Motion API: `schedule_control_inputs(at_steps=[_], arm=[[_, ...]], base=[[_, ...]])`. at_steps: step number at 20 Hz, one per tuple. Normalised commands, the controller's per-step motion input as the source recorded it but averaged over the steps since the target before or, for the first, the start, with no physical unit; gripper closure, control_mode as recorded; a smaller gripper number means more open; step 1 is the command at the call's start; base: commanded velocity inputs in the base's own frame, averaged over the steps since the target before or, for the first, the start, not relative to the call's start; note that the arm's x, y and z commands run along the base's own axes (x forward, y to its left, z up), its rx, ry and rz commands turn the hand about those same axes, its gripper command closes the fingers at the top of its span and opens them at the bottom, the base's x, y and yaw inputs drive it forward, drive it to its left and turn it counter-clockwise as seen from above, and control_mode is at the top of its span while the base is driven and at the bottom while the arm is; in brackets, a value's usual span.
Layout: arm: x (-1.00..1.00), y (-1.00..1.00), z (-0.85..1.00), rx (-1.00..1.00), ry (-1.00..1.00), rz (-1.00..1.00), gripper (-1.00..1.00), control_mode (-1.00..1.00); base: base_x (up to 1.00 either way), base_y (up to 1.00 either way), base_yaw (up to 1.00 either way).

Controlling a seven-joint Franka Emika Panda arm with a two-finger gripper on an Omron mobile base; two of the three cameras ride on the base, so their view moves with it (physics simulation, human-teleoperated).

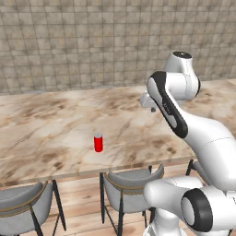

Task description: Four empty soda cans are scattered around the kitchen. Gather all the cans and cluster them next to the stove for recycling.

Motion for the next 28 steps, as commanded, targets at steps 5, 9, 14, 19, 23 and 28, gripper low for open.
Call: schedule_control_inputs(at_steps=[5, 9, 14, 19, 23, 28], arm=[[0.07, 0.17, -0.22, -0.01, 0.0, 0.01, -1.0, -1.0], [0.1, 0.62, -0.34, -0.01, 0.0, 0.05, -1.0, -1.0], [0.14, 0.66, -0.22, 0.0, 0.0, 0.07, -1.0, -1.0], [0.3, 0.62, -0.12, 0.0, 0.04, 0.04, -1.0, -1.0], [0.38, 0.56, -0.09, -0.01, 0.01, 0.02, -1.0, -1.0], [0.39, 0.45, -0.17, -0.02, 0.03, 0.01, -1.0, -1.0]], base=[[0.0, 0.0, 0.0], [0.0, 0.0, 0.0], [0.0, 0.0, 0.0], [0.0, 0.0, 0.0], [0.0, 0.0, 0.0], [0.0, 0.0, 0.0]])
